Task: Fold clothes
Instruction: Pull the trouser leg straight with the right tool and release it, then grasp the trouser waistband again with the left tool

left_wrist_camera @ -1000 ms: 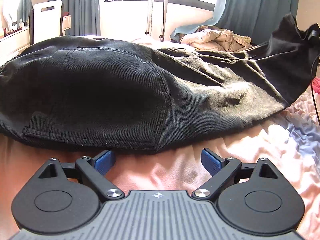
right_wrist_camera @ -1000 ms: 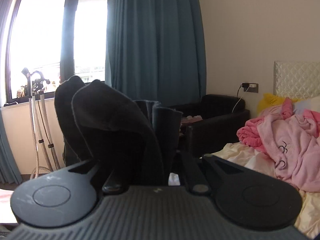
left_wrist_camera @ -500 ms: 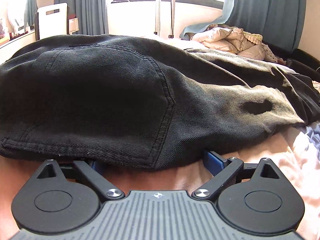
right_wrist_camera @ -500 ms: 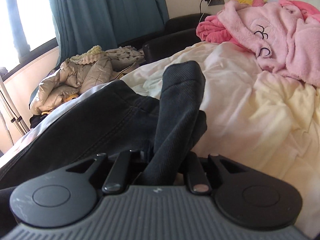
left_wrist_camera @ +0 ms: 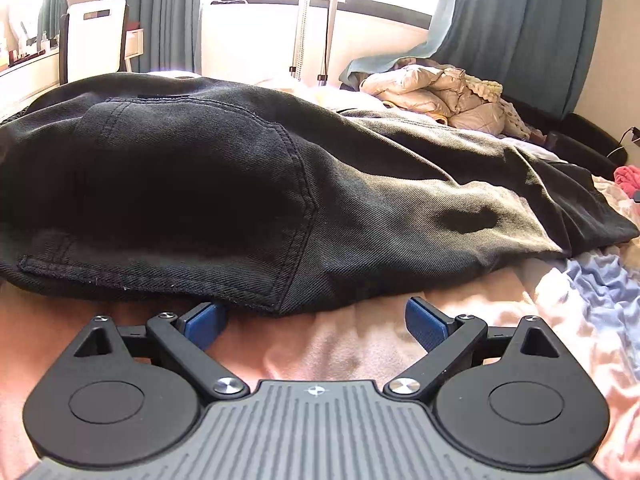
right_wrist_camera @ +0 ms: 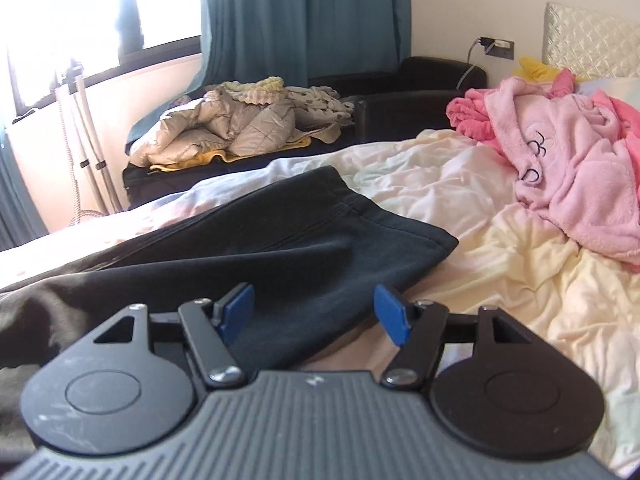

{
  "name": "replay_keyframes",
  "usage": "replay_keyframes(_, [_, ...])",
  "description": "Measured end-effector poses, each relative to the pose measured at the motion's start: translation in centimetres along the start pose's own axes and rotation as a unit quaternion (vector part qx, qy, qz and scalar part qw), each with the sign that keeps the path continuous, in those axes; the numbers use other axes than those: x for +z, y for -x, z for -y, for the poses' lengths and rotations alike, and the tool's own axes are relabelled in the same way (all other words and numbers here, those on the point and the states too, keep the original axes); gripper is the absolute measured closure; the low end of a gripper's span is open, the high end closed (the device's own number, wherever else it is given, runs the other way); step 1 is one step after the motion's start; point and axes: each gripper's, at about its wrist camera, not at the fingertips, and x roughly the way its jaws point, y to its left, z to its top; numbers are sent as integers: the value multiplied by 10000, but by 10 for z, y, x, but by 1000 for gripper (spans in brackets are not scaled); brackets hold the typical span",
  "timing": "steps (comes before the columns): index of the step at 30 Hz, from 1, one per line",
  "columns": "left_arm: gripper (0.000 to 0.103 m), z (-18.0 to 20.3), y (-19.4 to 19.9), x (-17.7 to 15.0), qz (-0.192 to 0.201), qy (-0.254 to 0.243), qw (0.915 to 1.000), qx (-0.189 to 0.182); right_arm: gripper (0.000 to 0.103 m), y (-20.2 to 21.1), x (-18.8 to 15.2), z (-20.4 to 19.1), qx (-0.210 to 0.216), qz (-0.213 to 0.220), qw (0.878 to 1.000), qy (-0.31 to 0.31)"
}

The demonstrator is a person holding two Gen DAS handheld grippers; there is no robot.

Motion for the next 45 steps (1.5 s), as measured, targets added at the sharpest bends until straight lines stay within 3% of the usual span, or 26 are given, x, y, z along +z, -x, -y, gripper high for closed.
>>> replay_keyframes(7, [7,-2,35,3,313,30,9994,-140,35,129,-30,-56,1141,428,9920,343])
replay_keyframes(14, [7,-12,64,5,546,110,9982,-233,35,214,-83,-97,1787,548,9817,371])
replay_keyframes(18, [7,-36,82,16,511,253,9978,-339,35,225,-116,-111,1835,506,9798,606])
replay_keyframes(23, [7,-105,95,63,613,764,9936,-567,35,213,-136,-116,1845,327,9784,874])
replay_keyframes(29, [8,-219,66,128,482,1553,9866,-142,35,191,-138,-116,1907,145,9786,761])
replay_keyframes(31, [10,-250,42,139,93,2003,9794,-238,35,182,-140,-120,1942,70,9779,771])
replay_keyframes(34, [24,-286,4,144,-440,2803,9580,-419,35,169,-143,-126,1976,-97,9772,776])
replay_keyframes(35, [32,-292,-4,145,-494,2965,9526,-470,35,164,-144,-128,1997,-199,9767,759])
replay_keyframes(37, [35,-301,-20,147,-607,3239,9423,-586,35,155,-146,-129,2084,-444,9749,641])
replay_keyframes(40, [41,-297,-35,158,-790,3109,9434,-846,35,147,-150,-128,2220,-763,9712,399])
replay_keyframes(41, [42,-298,-38,162,-789,3183,9397,-972,35,145,-150,-128,2242,-842,9704,323])
replay_keyframes(43, [54,-306,-40,166,-642,3442,9224,-1630,35,141,-150,-127,2276,-970,9688,169])
replay_keyframes(45, [56,-311,-47,169,-610,3590,9057,-2169,35,135,-151,-127,2297,-1067,9674,33])
